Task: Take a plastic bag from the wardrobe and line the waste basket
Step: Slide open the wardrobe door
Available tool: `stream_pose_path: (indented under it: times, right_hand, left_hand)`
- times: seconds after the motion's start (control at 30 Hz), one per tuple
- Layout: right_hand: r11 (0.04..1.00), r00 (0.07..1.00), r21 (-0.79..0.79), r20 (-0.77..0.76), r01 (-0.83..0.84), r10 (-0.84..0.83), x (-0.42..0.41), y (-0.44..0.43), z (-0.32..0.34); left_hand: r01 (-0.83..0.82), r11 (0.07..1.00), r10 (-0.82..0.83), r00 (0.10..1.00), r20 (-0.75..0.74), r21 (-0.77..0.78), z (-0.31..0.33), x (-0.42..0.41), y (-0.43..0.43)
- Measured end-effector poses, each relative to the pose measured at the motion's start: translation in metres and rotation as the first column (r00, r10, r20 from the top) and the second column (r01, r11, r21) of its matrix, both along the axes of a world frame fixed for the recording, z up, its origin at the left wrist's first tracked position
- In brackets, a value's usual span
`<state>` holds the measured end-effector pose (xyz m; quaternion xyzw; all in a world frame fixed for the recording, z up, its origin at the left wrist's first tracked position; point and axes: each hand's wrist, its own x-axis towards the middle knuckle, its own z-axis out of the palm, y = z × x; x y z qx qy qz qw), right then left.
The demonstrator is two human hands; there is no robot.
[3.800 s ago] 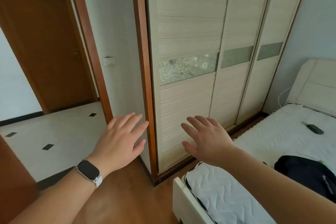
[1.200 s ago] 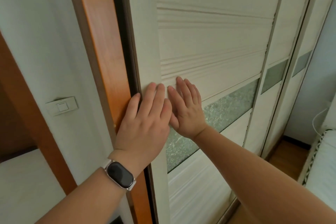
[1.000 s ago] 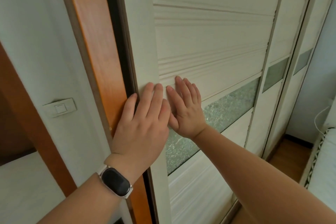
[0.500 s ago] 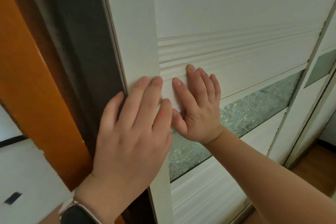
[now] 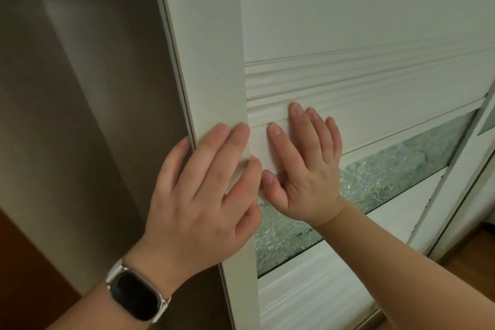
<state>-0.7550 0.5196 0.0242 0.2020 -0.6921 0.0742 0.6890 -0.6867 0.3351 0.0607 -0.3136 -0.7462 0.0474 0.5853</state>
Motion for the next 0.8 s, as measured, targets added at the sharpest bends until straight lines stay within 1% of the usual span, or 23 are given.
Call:
stream_pose_path:
  times: [0.2, 0.5, 0.67, 0.8]
  right_hand:
    - [1.0, 1.0, 0.012, 0.009, 0.002, -0.002, -0.012, 0.045, 0.0]
    - [0.998, 0.997, 0.019, 0.047, 0.055, -0.056, -0.023, 0.099, 0.002]
    - [0.992, 0.988, 0.07, 0.104, 0.105, -0.112, -0.022, 0.126, 0.005]
    - [0.989, 0.979, 0.062, 0.147, 0.131, -0.139, -0.024, 0.138, 0.006]
  left_hand:
    - [0.067, 0.998, -0.067, 0.997, -0.044, 0.009, -0.001, -0.023, 0.042]
    - [0.198, 0.979, -0.196, 0.979, -0.049, 0.044, -0.002, -0.048, 0.103]
    - [0.267, 0.962, -0.265, 0.964, -0.034, 0.055, 0.0, -0.059, 0.126]
    - [0.337, 0.94, -0.338, 0.941, 0.003, 0.051, 0.002, -0.067, 0.138]
